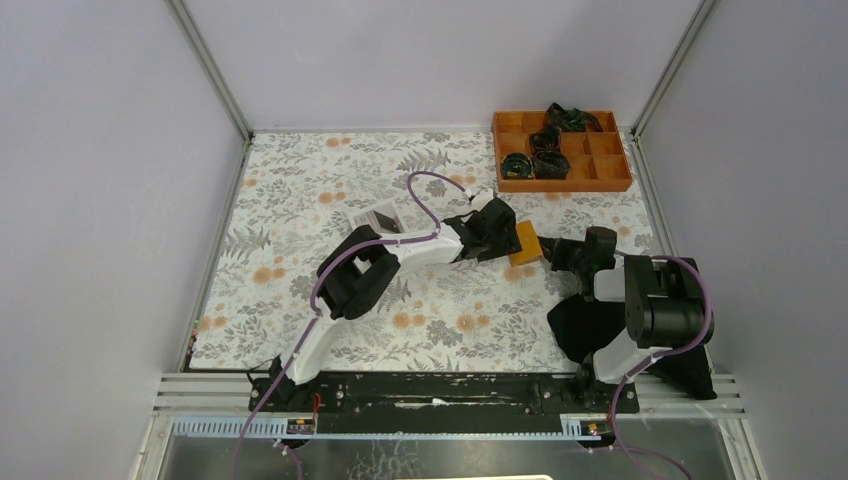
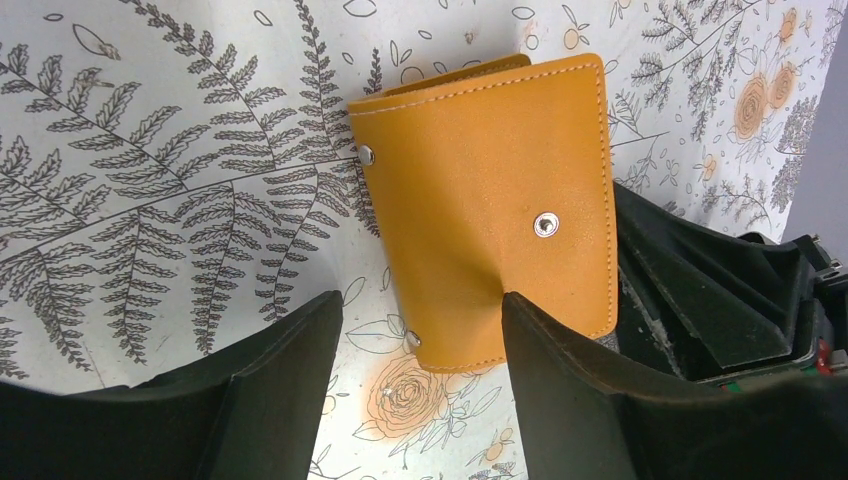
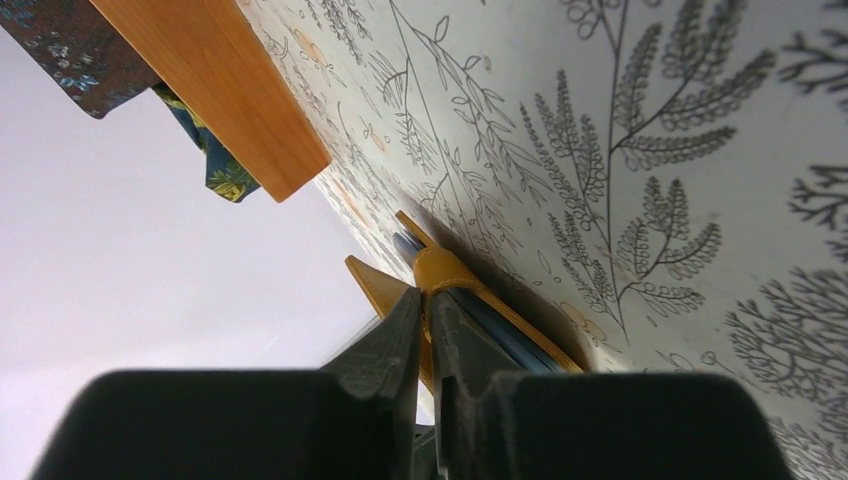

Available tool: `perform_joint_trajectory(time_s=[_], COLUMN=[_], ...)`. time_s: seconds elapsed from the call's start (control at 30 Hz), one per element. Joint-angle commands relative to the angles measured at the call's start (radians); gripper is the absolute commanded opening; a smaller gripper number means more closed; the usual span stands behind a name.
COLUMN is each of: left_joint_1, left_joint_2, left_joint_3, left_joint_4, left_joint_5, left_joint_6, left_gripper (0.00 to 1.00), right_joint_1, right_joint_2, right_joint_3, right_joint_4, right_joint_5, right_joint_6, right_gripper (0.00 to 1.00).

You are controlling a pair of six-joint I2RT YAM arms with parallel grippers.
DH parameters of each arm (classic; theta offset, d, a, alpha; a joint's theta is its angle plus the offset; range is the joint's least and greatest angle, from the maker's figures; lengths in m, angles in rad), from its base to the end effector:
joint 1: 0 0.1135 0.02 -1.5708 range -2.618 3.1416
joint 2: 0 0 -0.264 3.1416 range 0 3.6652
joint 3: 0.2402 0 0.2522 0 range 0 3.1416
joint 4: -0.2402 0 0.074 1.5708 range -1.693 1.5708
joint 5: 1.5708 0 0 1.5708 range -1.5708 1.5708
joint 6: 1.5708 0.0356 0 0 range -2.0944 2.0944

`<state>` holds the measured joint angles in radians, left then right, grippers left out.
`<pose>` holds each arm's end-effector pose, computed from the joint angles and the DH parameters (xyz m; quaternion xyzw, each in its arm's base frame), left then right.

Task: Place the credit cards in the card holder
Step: Close the card holder at the center of the board.

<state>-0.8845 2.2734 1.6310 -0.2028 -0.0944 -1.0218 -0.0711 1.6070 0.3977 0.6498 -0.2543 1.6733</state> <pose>0.3165 -0.3810 0.1344 -0.0808 0.9305 -0.2635 0.2413 0.2642 -0.0098 0.1119 0.6250 0.6051 0.4222 0.2547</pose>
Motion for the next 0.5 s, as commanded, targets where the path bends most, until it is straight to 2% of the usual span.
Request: perform_joint_trajectory(time_s=[0.0,0.2,0.47], left_joint_1=[0.0,0.001,-0.001], left_joint_2=[0.173,0.193,0.222], left_joint_3=[-0.12,-0.103,-0.097], left_joint_4=[-0.383,-0.397,-0.414], left_joint_5=[0.011,0.009,0.011], left_joint_6=[0.051,0.055,0.062], left_gripper=[0.7,0.7,0.7], right_joint_1=[-0.002,-0.002,0.007], right_joint_2=[0.027,0.04,0.023], right_joint_3=[0.031,0.035,0.028], right_joint_4=[0.073,0.106,0.084], right_joint_5=[-0.012,-0.015,-0.008], right_joint_6=[0.063,0.131,0.237], right_gripper=[0.12,0.0,0.0])
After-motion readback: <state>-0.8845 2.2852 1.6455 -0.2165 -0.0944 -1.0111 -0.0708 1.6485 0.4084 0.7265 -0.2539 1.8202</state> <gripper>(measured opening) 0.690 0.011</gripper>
